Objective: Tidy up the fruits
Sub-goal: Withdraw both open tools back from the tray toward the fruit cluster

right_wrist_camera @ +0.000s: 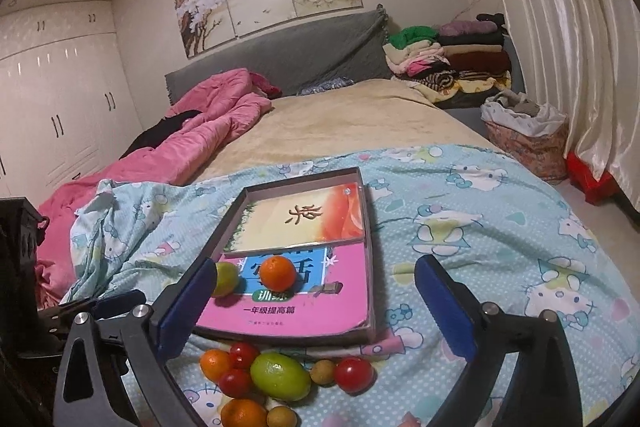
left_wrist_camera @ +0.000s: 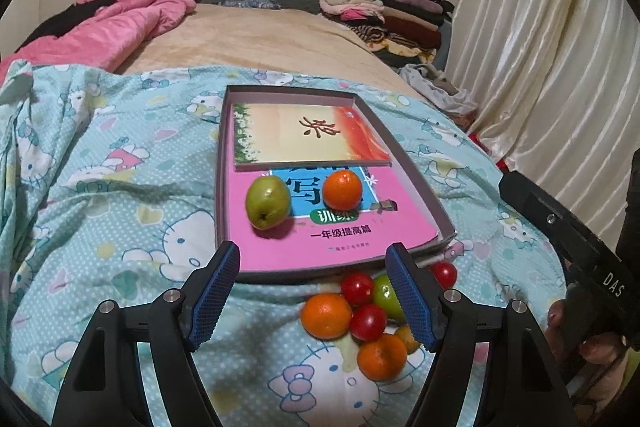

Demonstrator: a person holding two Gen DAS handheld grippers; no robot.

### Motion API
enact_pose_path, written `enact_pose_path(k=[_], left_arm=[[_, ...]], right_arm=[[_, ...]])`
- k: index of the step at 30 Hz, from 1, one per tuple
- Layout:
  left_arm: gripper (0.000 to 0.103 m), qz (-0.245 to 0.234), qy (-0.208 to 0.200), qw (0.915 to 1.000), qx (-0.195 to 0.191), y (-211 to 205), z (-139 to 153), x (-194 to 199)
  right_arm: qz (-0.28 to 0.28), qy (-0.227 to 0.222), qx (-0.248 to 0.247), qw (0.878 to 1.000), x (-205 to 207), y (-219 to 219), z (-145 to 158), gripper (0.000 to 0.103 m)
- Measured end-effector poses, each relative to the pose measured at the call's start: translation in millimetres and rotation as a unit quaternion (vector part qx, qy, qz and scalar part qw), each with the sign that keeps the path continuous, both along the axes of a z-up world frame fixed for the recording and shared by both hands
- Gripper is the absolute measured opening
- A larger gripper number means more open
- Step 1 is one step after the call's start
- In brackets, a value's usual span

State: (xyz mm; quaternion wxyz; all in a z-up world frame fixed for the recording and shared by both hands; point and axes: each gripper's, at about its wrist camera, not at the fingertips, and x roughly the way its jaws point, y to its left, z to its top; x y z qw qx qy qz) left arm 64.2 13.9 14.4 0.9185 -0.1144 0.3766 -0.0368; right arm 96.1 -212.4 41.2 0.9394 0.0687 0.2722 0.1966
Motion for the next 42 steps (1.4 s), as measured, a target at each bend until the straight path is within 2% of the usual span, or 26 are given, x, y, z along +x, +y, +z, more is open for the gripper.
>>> enact_pose_path(k=[5, 12, 17, 25, 42], left_arm=[[0.079, 0.004, 0.002, 0.9999, -0.01, 2.5, 1.9, -4.8], [0.079, 0.002, 0.008, 1.0, -0.004, 0.9, 2.0, -8.2], [0.079, -0.009, 0.027, 0.9996, 0.004, -3.8, -1.8, -10.2], [0.079, -0.017, 0.025, 0.9995, -0.002, -6.9, 0.5, -18.7], [0.079, -0.029, 0.028, 0.9992, -0.007, -10.7, 3.8, -27.3]], right_arm=[[-0.001, 0.021, 0.006, 1.0, -2.0, -0.5, -0.5, 0.1], [-0.019, 0.047, -0.019, 0.999, -8.2, 0.7, -2.0, 0.1], [-0.01, 0.053, -0.016, 0.998, -12.0, 0.4, -3.8, 0.1], [-0.005, 0.05, -0.005, 0.999, -18.9, -2.5, -2.5, 0.102], [-0.014, 0.064, -0.017, 0.998, -27.8, -5.0, -6.4, 0.102]])
